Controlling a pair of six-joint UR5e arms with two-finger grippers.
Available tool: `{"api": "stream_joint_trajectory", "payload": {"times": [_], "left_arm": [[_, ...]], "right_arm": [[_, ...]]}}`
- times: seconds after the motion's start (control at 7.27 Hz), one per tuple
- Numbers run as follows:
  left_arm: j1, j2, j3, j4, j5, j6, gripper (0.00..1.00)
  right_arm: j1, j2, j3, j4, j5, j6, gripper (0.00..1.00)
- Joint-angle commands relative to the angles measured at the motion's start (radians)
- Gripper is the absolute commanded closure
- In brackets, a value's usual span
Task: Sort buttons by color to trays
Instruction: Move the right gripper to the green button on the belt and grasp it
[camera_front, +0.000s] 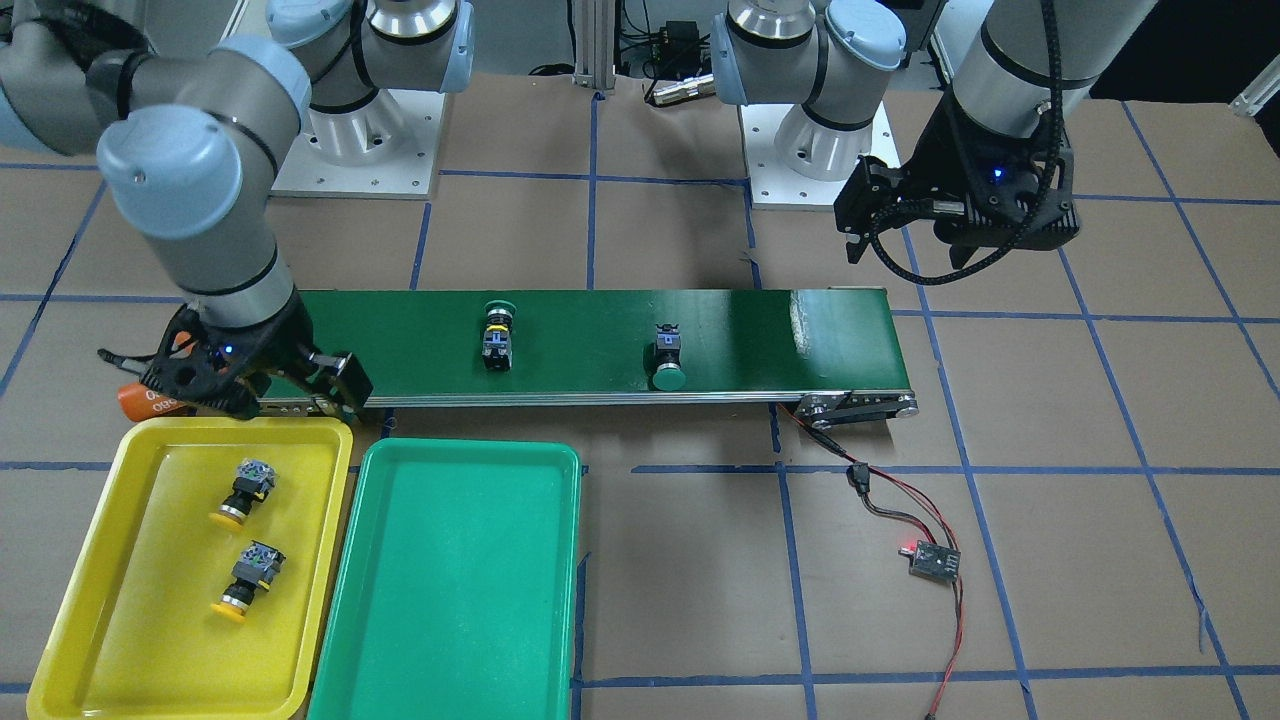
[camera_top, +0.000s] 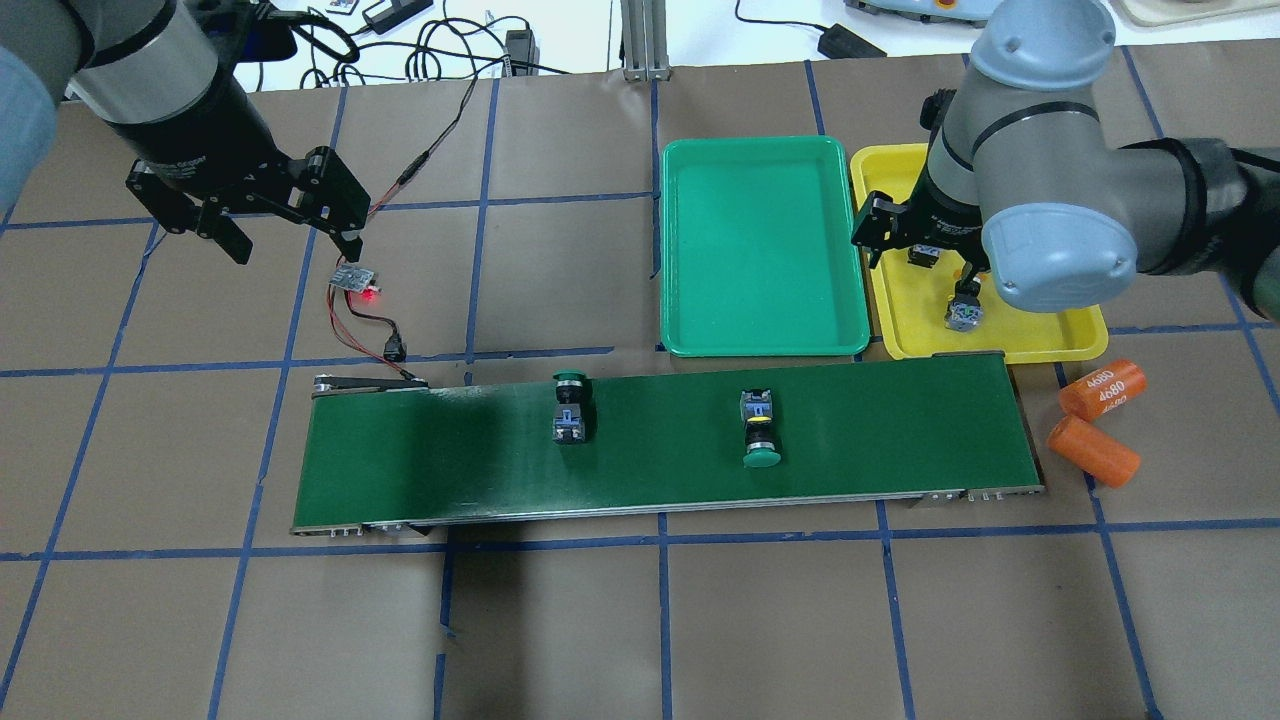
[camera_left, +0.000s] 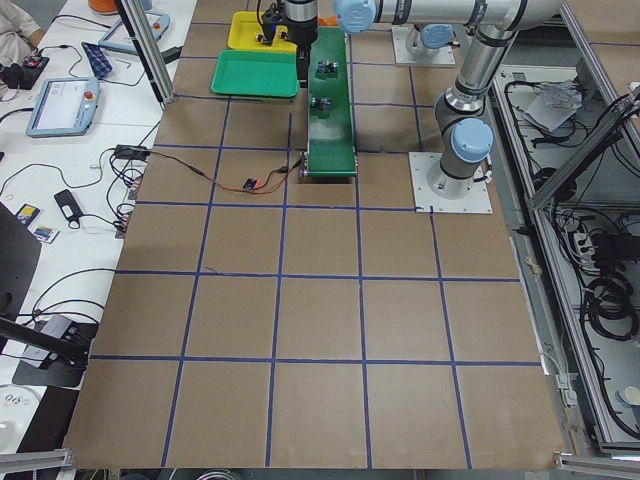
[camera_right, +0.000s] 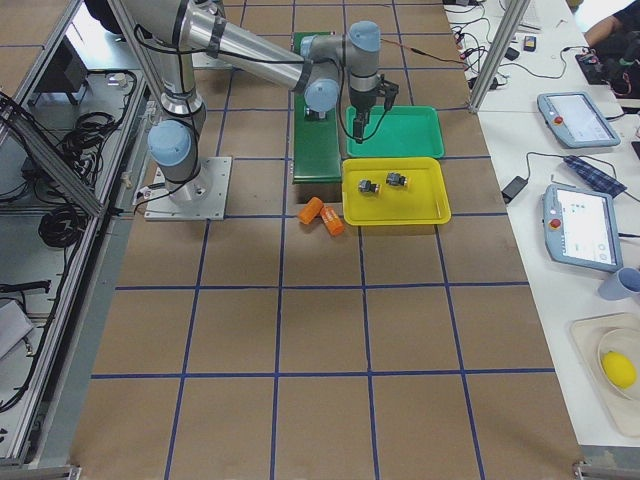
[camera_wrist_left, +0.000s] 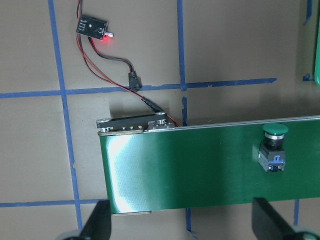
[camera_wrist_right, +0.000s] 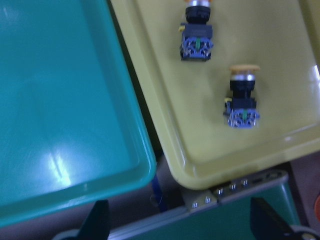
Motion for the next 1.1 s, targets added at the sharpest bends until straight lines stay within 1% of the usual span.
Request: {"api": "stream_joint_trajectory", "payload": {"times": [0.0,0.14,0.28,0.41,0.69,0.83,0.96], "left_arm": [[0.001,-0.001,-0.001,0.001,0.0,0.0,0.0],[0.001,0.001,-0.001,0.001,0.0,0.0,0.0],[0.001,-0.001,0.002,0.001,0.0,0.0,0.0],[0.001,0.001,0.003,0.001,0.0,0.0,0.0],[0.002,0.001,0.001,0.001,0.0,0.0,0.0],[0.002,0.001,0.003,0.001,0.0,0.0,0.0],[0.002,0.001,0.003,0.001,0.0,0.0,0.0]], "right_arm": [[0.097,-0.024,0.005,0.107,0.057,0.131,0.0],[0.123,0.004,0.006,0.107,0.068,0.133,0.0],[0.153,0.051,0.005,0.102,0.097,0.134,0.0],[0.169,0.084,0.006,0.111,0.082,0.136,0.0],[0.169,0.098,0.041,0.125,0.085,0.133,0.0],[0.168,0.104,0.063,0.127,0.077,0.122,0.2],[0.158,0.101,0.083,0.124,0.078,0.122,0.82]]}}
